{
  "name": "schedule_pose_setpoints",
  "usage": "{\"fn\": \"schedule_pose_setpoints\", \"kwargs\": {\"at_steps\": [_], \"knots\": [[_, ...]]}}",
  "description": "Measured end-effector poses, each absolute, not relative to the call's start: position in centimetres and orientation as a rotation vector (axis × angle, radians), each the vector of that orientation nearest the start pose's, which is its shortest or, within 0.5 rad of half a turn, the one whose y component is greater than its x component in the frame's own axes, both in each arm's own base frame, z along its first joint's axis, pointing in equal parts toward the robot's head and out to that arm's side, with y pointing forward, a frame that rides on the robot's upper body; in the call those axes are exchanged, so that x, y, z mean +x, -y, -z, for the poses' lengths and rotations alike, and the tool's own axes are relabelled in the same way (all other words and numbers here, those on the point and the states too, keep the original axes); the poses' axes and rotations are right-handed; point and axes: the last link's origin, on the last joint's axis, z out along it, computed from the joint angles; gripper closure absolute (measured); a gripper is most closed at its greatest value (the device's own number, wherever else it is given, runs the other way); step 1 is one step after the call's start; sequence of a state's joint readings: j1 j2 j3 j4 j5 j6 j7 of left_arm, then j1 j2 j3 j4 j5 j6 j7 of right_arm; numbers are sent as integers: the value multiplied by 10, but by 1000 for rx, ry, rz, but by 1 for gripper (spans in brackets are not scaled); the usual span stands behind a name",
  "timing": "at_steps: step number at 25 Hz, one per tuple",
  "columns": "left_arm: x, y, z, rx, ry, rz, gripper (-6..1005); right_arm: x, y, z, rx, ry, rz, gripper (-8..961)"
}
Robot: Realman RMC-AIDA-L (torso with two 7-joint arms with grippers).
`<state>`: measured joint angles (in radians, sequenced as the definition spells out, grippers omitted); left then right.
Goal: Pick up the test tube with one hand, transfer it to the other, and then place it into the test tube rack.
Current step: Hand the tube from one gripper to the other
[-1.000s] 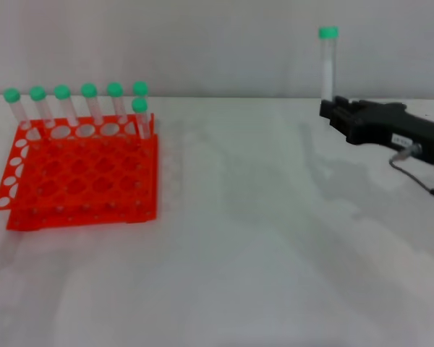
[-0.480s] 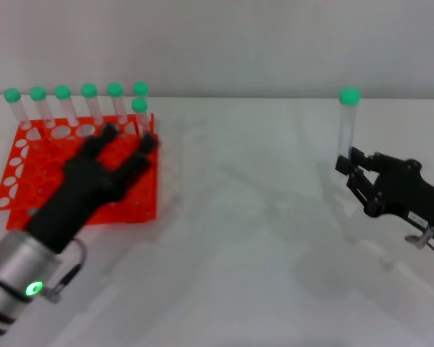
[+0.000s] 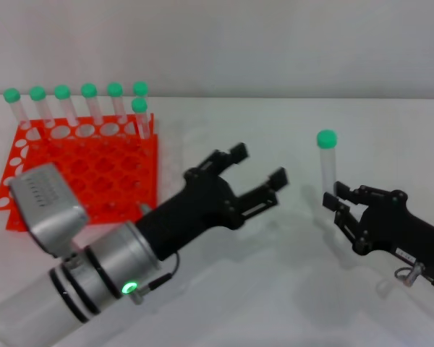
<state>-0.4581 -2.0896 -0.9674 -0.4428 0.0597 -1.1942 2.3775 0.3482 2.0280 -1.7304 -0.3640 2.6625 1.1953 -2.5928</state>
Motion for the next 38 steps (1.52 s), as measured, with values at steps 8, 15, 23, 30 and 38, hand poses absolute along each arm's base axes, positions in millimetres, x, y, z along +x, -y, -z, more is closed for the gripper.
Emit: {"fn": "schedule_pose_setpoints", "kwargs": {"at_steps": [8,15,23,30,38], "knots": [[-176,-306,116,-2427,589,1204,257,278,-292,59,-2318,-297,-860,767],[-173,-308,121,-2429,605,1173,263,277,-282,65,-2358,-253,-861,767],[-167,-307,124,-2443,593,1172,270,277,-283,65,-2353,-255,-862,768],[-167,-307,125,-2448,578,1166,352,276,-284,64,-2351,-253,-864,768],[-168,-307,127,-2454,530,1124,651,276,-285,64,-2352,-251,-864,768]]}}
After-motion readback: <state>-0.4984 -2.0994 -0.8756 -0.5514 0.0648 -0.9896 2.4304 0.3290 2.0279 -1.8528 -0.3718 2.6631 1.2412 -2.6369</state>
